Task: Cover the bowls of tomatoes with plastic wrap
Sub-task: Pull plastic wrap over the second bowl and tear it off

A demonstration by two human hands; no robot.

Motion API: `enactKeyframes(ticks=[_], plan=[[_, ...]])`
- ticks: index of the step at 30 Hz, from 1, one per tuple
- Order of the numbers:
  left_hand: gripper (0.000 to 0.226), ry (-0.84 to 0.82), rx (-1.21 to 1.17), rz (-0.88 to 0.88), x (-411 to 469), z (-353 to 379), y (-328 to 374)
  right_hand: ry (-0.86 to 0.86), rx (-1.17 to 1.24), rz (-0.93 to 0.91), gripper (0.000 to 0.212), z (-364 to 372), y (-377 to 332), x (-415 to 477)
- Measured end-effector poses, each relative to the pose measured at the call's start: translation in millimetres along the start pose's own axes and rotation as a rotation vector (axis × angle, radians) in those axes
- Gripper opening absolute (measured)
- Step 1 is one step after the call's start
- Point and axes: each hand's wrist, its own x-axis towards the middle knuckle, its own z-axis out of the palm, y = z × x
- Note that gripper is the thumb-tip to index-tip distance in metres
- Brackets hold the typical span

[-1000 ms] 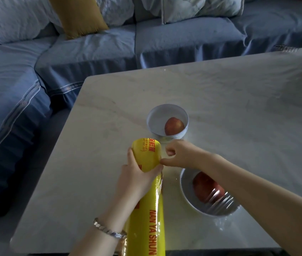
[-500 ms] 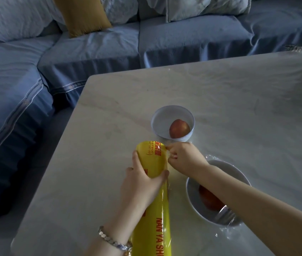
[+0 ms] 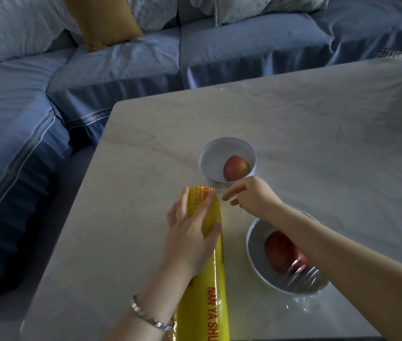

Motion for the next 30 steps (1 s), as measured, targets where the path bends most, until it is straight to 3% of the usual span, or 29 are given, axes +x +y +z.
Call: enactKeyframes(ticks=[4,15,20,21,23,26,30], plan=[[0.057,-0.076,0.135,-0.023,8,-5,6,0.002,-0.012,-0.006,0.048,-3,0,-6],[0.054,-0.092,0.166,-0.049,10,-6,5,-0.002,0.191,-0.049,0.057,-11,4,-14],[0.063,-0.015,0.011,-0.078,7,-3,-4,-0.053,0.161,-0.059,0.013,-22,-5,-25],[0.068,0.012,-0.08,-0.113,5,-2,-6,-0.061,0.1,-0.106,0.009,-23,-8,-30],[0.076,0.062,-0.26,-0.19,0,1,-10,-0.135,-0.217,-0.215,0.031,-20,-13,-38],[0.079,0.068,-0.338,-0.241,-6,2,-6,-0.294,-0.608,-0.276,0.054,-4,-17,-48],[0.082,0.036,-0.358,-0.256,-5,1,-7,-0.329,-0.704,-0.309,0.04,6,-15,-48]])
